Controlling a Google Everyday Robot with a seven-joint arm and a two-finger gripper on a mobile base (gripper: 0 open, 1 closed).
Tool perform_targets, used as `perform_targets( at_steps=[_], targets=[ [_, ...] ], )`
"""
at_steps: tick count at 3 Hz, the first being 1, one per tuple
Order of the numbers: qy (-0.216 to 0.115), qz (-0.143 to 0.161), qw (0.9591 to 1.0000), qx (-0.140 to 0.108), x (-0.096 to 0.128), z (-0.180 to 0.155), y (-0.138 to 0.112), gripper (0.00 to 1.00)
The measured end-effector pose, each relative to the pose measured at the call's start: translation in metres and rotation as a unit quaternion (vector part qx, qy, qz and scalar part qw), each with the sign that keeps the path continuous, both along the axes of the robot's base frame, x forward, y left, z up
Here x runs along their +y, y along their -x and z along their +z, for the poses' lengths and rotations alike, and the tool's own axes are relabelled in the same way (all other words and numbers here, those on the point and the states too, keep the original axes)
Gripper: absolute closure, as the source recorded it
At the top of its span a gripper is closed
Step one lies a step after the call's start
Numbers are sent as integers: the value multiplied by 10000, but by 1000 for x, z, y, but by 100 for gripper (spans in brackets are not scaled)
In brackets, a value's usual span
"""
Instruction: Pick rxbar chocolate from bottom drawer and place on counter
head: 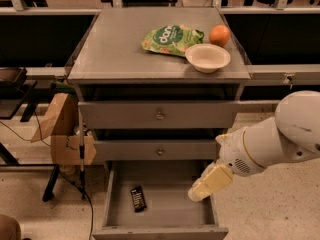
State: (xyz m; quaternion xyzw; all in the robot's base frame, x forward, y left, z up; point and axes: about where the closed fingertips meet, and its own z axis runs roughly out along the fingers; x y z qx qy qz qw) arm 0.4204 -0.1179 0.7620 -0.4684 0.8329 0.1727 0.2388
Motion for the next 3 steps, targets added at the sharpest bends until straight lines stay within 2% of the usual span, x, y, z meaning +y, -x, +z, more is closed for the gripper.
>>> perform_targets(
  at_steps=[1, 2, 3],
  targets=[
    [0, 0, 10000, 0, 0, 0, 0, 0],
    [-182, 65, 9998, 74, 9, -8, -6, 0],
    [-726, 246, 9970, 127, 39, -45, -18, 0]
  ],
)
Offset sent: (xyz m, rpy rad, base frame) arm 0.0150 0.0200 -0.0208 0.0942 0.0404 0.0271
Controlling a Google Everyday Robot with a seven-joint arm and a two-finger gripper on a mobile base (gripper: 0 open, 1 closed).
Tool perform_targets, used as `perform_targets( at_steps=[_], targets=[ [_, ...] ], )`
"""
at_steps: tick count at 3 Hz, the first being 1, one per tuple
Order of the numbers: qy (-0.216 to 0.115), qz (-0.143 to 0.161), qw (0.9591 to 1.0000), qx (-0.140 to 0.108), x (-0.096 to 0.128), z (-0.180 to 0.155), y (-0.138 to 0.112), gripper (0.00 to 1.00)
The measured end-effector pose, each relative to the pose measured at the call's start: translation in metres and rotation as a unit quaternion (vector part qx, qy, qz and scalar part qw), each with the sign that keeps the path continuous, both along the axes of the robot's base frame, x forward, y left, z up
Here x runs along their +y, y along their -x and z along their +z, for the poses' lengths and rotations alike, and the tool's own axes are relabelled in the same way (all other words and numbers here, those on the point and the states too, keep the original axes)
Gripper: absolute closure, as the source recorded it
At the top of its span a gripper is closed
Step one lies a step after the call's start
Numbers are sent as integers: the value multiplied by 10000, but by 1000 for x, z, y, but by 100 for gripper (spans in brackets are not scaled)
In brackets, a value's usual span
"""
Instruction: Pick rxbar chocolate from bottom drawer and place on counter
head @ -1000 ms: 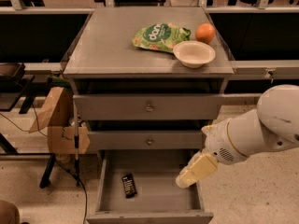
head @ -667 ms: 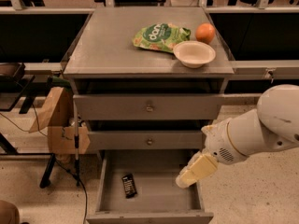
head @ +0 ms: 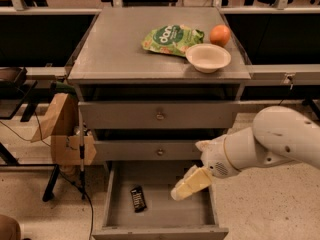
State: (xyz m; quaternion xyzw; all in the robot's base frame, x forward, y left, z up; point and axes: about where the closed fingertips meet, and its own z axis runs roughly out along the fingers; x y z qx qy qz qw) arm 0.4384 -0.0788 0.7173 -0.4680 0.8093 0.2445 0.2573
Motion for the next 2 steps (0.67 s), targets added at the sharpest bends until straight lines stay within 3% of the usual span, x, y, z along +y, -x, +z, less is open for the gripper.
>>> perform_targets(
  at_steps=[1, 2],
  targets=[
    [-827, 108, 9964, -163, 41, -43, -20, 0],
    [-1544, 164, 9874, -304, 97, -82, -40, 0]
  ],
)
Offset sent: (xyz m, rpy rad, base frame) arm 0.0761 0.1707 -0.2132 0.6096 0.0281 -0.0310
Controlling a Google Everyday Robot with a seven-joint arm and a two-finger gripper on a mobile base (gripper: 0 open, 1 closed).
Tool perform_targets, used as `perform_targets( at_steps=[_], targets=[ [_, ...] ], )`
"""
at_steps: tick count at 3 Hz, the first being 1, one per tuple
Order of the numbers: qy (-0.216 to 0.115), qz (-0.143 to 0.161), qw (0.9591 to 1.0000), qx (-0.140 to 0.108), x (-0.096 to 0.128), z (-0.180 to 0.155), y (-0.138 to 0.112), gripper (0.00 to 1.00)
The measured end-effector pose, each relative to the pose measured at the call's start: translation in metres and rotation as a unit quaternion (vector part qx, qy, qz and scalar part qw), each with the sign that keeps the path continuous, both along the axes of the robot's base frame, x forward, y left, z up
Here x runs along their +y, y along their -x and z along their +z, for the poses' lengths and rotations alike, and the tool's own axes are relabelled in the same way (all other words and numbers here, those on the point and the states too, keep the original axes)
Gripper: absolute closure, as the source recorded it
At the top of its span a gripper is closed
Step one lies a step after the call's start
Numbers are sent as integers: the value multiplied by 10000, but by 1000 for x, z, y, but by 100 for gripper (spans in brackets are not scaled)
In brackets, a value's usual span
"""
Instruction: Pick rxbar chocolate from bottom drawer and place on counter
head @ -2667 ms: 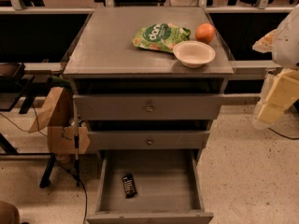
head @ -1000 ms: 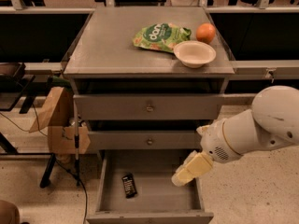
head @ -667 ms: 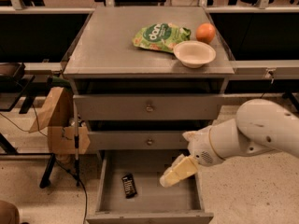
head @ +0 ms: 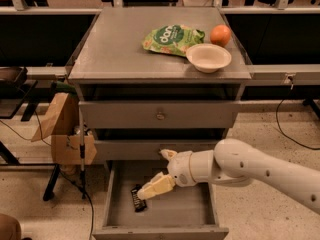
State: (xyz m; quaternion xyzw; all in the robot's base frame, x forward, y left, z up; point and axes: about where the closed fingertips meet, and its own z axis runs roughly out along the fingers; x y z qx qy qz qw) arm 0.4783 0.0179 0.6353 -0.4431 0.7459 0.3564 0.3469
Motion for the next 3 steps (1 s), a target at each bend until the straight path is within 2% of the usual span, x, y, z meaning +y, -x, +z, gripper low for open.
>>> perform_targets(
  at_steps=[1, 2, 3],
  targets=[
    [-530, -20, 9986, 39, 55, -49, -26, 0],
    [-708, -7, 9966, 411, 65, -84, -14, 0],
    [-709, -7, 9966, 410, 65, -84, -14, 0]
  ],
)
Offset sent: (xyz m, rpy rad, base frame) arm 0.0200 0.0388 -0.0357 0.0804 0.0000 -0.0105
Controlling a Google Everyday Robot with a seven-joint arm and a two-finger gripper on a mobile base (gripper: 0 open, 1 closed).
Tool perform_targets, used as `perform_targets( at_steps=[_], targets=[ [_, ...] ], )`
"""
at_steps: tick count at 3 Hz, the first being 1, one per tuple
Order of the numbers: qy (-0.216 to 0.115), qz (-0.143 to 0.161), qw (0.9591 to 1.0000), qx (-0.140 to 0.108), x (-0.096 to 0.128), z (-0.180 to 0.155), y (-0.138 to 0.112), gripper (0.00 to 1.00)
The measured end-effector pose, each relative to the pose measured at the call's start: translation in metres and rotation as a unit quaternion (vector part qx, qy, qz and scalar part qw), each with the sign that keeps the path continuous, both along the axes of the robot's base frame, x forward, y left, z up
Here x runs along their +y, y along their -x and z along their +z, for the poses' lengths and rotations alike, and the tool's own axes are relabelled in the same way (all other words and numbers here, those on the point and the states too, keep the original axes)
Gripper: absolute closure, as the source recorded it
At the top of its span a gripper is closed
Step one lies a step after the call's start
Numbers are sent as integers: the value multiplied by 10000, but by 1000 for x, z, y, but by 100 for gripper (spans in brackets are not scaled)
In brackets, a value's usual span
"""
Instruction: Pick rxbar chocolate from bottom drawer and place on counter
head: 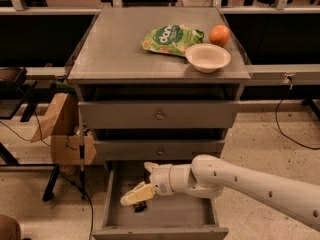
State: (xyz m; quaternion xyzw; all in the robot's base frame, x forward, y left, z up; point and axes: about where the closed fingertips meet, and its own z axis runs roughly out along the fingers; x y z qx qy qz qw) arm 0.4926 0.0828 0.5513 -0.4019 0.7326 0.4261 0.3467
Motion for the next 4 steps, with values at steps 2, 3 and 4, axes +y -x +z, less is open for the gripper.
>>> perform_targets(
  at_steps=[2, 3, 4],
  targets=[
    [-270, -316, 9991, 78, 6, -106, -53, 0],
    [-321, -642, 9971, 263, 21, -177, -80, 0],
    [-136, -831, 9961, 244, 45, -232, -96, 0]
  ],
)
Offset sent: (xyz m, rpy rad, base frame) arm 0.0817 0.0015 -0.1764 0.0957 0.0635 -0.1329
